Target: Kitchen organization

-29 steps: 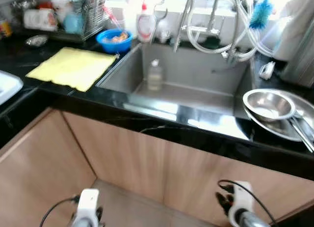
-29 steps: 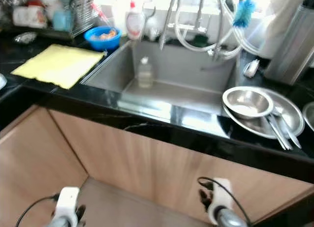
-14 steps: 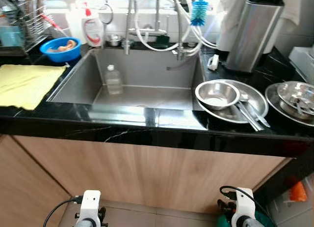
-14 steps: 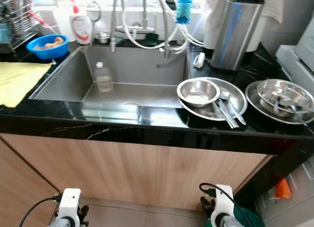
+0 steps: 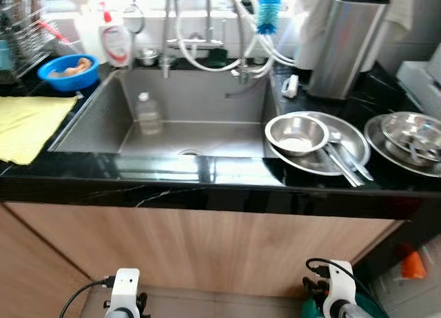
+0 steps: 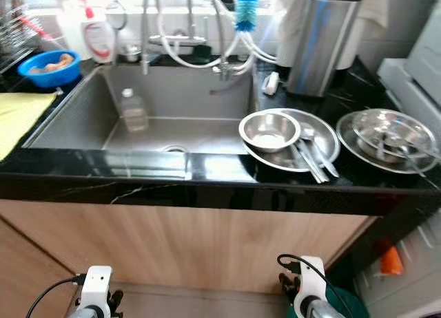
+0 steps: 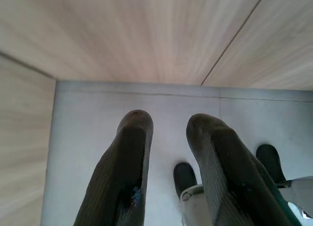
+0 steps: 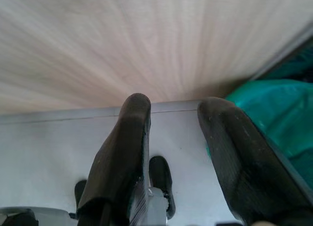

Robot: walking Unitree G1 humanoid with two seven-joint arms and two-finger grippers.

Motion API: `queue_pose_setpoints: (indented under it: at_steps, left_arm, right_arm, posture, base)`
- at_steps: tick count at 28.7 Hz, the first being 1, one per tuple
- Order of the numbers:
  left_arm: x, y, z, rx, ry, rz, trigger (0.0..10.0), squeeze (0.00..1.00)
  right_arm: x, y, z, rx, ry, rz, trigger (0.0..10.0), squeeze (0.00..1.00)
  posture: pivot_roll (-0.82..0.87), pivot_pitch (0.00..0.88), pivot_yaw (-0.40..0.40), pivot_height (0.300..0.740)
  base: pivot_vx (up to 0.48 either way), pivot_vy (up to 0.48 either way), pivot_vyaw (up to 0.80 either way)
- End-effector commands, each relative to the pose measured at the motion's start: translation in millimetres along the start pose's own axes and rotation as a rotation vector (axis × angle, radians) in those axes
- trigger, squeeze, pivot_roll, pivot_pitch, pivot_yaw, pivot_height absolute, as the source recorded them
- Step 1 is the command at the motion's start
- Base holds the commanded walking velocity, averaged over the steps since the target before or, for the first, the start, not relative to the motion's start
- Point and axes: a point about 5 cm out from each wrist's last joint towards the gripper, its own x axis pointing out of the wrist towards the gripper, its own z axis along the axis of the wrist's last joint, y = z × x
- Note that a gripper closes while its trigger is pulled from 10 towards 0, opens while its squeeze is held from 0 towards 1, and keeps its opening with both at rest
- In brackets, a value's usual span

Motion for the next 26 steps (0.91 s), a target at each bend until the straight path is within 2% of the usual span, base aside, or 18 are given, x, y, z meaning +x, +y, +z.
queue_pose_setpoints:
  at_steps: [1,7,11,13,15,18,26]
  left_arm:
    - [-1.3,3.1,-3.8,0.013,0.013,0.004,10.0,0.00]
    - [-1.4,2.6,-5.1,0.003,0.022,0.003,10.0,0.00]
    - [-1.2,2.3,-4.1,0.012,0.017,-0.001,10.0,0.00]
    - [-1.2,2.4,-3.8,0.013,0.015,-0.001,10.0,0.00]
    - [-1.1,3.1,-3.0,0.015,0.010,0.004,10.0,0.00]
    - [-0.9,3.1,-2.1,0.042,0.009,-0.004,10.0,0.00]
    - [-1.3,3.0,-2.8,0.038,0.006,-0.005,10.0,0.00]
  right_arm:
    - [0.6,2.6,-0.4,0.014,-0.005,0.006,10.0,0.00]
    - [0.7,2.4,-0.2,0.017,-0.009,-0.004,10.0,0.00]
    - [1.1,3.6,-0.7,0.009,0.009,0.011,10.0,0.00]
    - [1.2,4.5,-0.9,0.033,0.002,0.017,10.0,0.00]
    - [1.2,3.9,-0.2,0.027,-0.005,0.003,10.0,0.00]
    - [1.4,4.5,1.0,0.027,-0.019,0.005,10.0,0.00]
    - [1.4,4.9,-0.3,0.022,-0.010,0.005,10.0,0.00]
  posture:
    - [-0.07,0.000,0.033,0.740]
    - [-0.07,0.000,0.034,0.740]
    - [-0.07,0.000,0.035,0.740]
    - [-0.07,0.000,0.035,0.740]
    - [-0.07,0.000,0.037,0.740]
    - [-0.07,0.000,0.039,0.740]
    - [-0.07,0.000,0.044,0.740]
  base:
    - [0.000,0.000,0.00]
    - [0.000,0.000,0.00]
    - [0.000,0.411,-0.10]
    - [0.000,0.480,-0.59]
    - [0.000,0.000,-0.58]
    - [0.000,0.000,0.00]
    - [0.000,0.000,0.00]
